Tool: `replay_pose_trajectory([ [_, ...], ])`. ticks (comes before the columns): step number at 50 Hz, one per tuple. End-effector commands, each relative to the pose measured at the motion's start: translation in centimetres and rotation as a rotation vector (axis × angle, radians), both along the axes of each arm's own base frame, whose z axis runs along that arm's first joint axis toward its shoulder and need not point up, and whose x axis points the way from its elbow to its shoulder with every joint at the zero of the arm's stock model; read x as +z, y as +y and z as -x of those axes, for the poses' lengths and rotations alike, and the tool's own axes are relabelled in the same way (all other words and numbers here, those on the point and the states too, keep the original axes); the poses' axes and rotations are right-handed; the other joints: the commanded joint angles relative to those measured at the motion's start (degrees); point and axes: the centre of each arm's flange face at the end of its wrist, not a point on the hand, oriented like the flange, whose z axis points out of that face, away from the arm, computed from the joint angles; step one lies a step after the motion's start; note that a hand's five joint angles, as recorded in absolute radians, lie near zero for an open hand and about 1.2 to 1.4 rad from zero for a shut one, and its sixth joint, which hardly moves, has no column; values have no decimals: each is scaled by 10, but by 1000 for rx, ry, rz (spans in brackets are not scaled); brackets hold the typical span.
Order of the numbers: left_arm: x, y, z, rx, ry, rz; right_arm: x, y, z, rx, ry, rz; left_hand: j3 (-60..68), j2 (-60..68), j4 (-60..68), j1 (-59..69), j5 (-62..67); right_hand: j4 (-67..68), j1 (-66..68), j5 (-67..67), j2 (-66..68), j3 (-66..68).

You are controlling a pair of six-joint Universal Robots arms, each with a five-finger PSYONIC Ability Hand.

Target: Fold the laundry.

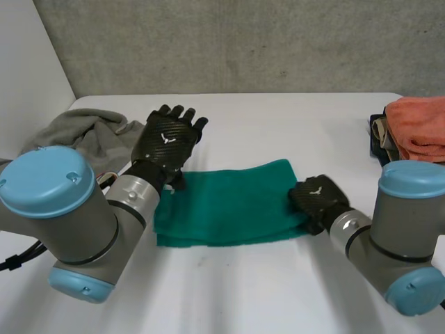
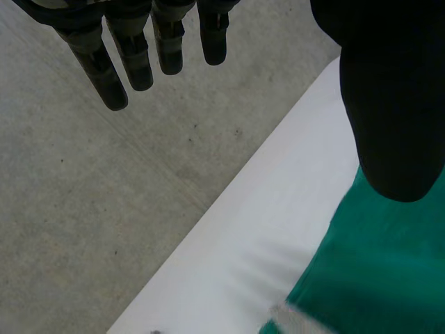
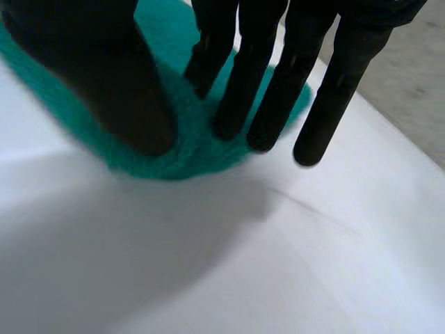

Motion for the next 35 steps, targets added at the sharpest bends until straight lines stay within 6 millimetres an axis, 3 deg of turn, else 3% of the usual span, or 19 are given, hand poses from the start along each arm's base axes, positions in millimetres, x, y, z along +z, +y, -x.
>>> replay_pose_trajectory([
  [1, 2, 0, -5, 12, -2, -1, 59, -18, -19, -45, -63, 389, -24, -20, -17, -7, -27, 166, 189, 167, 155, 165],
  [4, 8, 2, -7, 15, 5, 11, 79, 5, -42, 57, -114, 459, -24, -20, -17, -7, -27, 166, 189, 167, 155, 165],
  [6, 11, 2, -10, 21, 10, 19, 80, 31, -69, 201, -139, 471, -24, -20, -17, -7, -27, 166, 189, 167, 155, 165],
  [10, 12, -3, -20, 53, 10, 17, 50, 88, -110, 481, -131, 412, -24, -20, -17, -7, -27, 166, 189, 167, 155, 165],
  [12, 12, -4, -22, 58, 9, 14, 25, 113, -122, 599, -81, 379, -24, -20, -17, -7, -27, 166, 189, 167, 155, 165],
  [14, 10, -4, -23, 64, 6, 10, 5, 121, -123, 637, -21, 340, -24, -20, -17, -7, -27, 166, 189, 167, 155, 165],
  [15, 10, -4, -24, 65, 6, 10, 2, 121, -123, 636, -6, 331, -24, -20, -17, -7, -27, 109, 131, 110, 97, 107],
  [16, 9, -6, -26, 76, 4, 6, -1, 119, -122, 625, 13, 316, -24, -20, -17, -7, -27, -153, -131, -152, -165, -155],
  [18, 9, -7, -28, 90, 4, 6, -1, 118, -120, 591, 28, 293, -24, -20, -17, -7, -27, -534, -511, -533, -545, -535],
  [21, 13, -9, -31, 125, 19, 8, 8, 113, -118, 541, 1, 281, -24, -20, -17, -7, -27, -534, -511, -533, -545, -535],
  [25, 23, -7, -31, 143, 87, -2, 48, 82, -106, 391, -154, 271, 2, 6, 8, 19, -2, -534, -511, -533, -545, -535],
  [26, 24, -6, -31, 141, 101, -11, 66, 64, -96, 322, -225, 267, 2, 6, 9, 19, -2, -534, -511, -533, -545, -535],
  [29, 31, 6, -21, 96, 148, -59, 86, 45, -83, 241, -320, 241, -3, 1, 4, 14, -7, -534, -511, -533, -545, -535],
  [33, 38, 24, -6, 36, 192, -130, 93, 27, -72, 160, -388, 130, -10, -6, -3, 7, -14, -534, -511, -533, -545, -535],
  [35, 37, 30, -1, 21, 206, -184, 87, 22, -74, 140, -384, 42, -8, -4, -1, 9, -12, -534, -511, -533, -545, -535],
])
